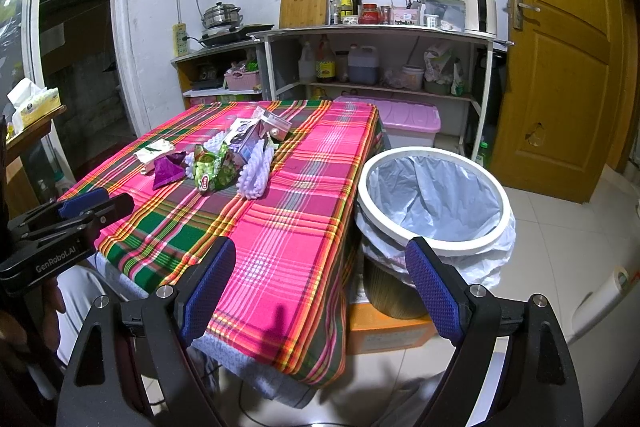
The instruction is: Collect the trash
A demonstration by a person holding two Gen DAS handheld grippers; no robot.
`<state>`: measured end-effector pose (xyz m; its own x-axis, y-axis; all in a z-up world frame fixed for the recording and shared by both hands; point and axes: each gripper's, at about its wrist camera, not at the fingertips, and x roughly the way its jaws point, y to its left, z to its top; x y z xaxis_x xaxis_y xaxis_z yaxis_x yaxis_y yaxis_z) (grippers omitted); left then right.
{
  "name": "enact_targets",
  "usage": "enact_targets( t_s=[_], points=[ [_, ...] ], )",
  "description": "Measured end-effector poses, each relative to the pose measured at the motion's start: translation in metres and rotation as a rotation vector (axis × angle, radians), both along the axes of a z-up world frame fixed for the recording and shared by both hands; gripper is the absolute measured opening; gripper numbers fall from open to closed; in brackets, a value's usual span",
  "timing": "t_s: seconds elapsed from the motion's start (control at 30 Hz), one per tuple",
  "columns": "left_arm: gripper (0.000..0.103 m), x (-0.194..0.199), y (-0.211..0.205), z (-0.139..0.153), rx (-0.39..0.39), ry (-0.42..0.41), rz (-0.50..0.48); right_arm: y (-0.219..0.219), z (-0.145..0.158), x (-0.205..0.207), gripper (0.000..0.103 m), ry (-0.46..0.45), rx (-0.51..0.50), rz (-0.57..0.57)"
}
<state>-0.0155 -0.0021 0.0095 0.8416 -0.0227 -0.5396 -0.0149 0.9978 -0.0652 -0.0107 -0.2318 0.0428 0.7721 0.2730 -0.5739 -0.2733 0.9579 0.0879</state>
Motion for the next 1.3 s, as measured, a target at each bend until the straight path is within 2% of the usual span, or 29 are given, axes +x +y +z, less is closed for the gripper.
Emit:
enact_targets(
  t_s=[0.47,0.77,1.1,1.3],
  points=[
    [0.051,0.001,0.001,-0.001,-0.002,0.003,-0.001,0.000,0.001,-0.002,0.087,0.007,0.000,0.001],
    [0.051,0.010,0.004,-0.006,0.003,0.012,-0.005,0.006,-0.009,0.012,0.087,0.028,-0.013,0.018],
    [0.051,0.048,0.021,-0.016,0.010,0.038,0.015,0.029,-0.018,0.056,0.087,0.066,-0.006,0.072],
    [0.051,0.076,0.033,-0.018,-0.002,0.056,0.011,0.054,-0.023,0.092,0.079,0.098,-0.017,0.128]
  ],
)
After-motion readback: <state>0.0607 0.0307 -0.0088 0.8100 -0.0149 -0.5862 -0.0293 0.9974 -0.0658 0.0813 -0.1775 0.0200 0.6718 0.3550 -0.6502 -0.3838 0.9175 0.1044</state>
